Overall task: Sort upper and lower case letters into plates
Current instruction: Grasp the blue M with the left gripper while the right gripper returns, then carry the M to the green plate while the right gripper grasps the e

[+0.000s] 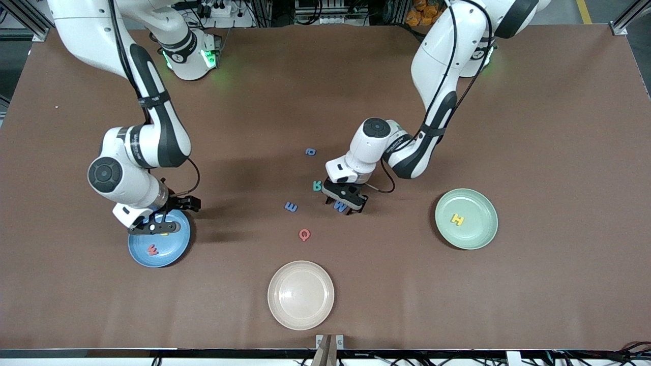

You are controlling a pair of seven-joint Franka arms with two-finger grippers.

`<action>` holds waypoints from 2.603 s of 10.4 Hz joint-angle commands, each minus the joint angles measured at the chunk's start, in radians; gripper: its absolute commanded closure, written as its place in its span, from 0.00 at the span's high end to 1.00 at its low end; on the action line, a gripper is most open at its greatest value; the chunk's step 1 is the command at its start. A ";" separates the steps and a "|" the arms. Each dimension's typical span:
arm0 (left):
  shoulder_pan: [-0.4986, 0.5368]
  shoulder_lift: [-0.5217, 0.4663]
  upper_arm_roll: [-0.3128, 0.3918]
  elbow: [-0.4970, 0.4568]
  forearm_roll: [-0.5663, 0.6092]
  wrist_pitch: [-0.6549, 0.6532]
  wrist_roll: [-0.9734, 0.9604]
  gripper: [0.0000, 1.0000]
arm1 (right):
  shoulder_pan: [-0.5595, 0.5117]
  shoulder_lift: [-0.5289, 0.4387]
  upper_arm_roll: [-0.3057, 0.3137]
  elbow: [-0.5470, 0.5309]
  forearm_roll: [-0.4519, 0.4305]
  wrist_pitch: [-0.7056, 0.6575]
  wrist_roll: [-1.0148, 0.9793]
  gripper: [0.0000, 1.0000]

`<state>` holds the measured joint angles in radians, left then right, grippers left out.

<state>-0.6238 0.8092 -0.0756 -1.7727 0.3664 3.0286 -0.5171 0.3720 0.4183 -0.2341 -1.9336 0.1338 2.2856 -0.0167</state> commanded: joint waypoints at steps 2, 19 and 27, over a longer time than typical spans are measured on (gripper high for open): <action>-0.010 -0.004 0.002 -0.068 0.051 -0.023 -0.061 0.49 | 0.051 -0.104 -0.001 -0.116 0.017 0.025 0.004 1.00; 0.517 -0.333 -0.295 -0.143 0.026 -0.695 0.400 0.00 | 0.461 0.061 0.176 -0.094 0.017 0.256 0.832 1.00; 0.892 -0.374 -0.470 -0.309 0.034 -0.695 0.555 1.00 | 0.510 0.129 0.216 -0.079 0.018 0.270 0.941 1.00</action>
<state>0.2638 0.4736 -0.5350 -2.0539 0.3859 2.3297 0.0575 0.8771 0.5320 -0.0189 -2.0313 0.1360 2.5563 0.8908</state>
